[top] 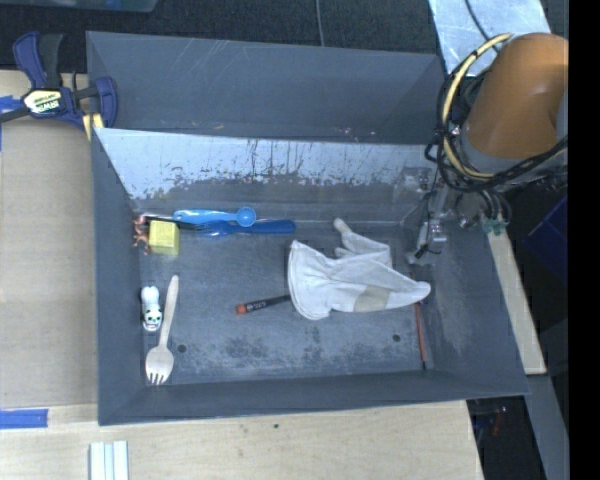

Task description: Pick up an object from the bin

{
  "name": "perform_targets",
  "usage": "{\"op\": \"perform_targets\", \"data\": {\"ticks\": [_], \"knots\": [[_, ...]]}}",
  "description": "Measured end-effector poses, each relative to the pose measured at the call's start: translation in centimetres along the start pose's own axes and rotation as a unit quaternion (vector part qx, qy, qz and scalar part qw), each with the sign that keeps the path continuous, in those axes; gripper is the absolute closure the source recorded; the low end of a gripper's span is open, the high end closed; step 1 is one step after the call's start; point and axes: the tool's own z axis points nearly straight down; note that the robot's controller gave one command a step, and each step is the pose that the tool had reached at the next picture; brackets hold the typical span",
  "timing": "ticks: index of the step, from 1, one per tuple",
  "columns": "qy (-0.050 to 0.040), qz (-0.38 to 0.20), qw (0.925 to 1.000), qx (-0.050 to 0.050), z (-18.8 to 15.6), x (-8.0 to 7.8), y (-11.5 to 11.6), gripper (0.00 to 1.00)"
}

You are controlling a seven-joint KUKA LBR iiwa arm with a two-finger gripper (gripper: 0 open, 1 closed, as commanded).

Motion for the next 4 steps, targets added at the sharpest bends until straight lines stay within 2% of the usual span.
{"op": "perform_targets", "data": {"ticks": [1,2,3,4], "knots": [[-0.0016,-0.112,0.9937,0.0,6.7,-1.2,1.5,0.0],[-0.0024,-0.112,0.9937,0.0,6.6,-0.7,0.3,0.0],[0.0003,0.046,0.9989,-0.001,7.6,0.4,-0.1,0.0],[-0.0034,0.122,0.9925,-0.001,4.9,-0.9,0.6,0.0]]}}
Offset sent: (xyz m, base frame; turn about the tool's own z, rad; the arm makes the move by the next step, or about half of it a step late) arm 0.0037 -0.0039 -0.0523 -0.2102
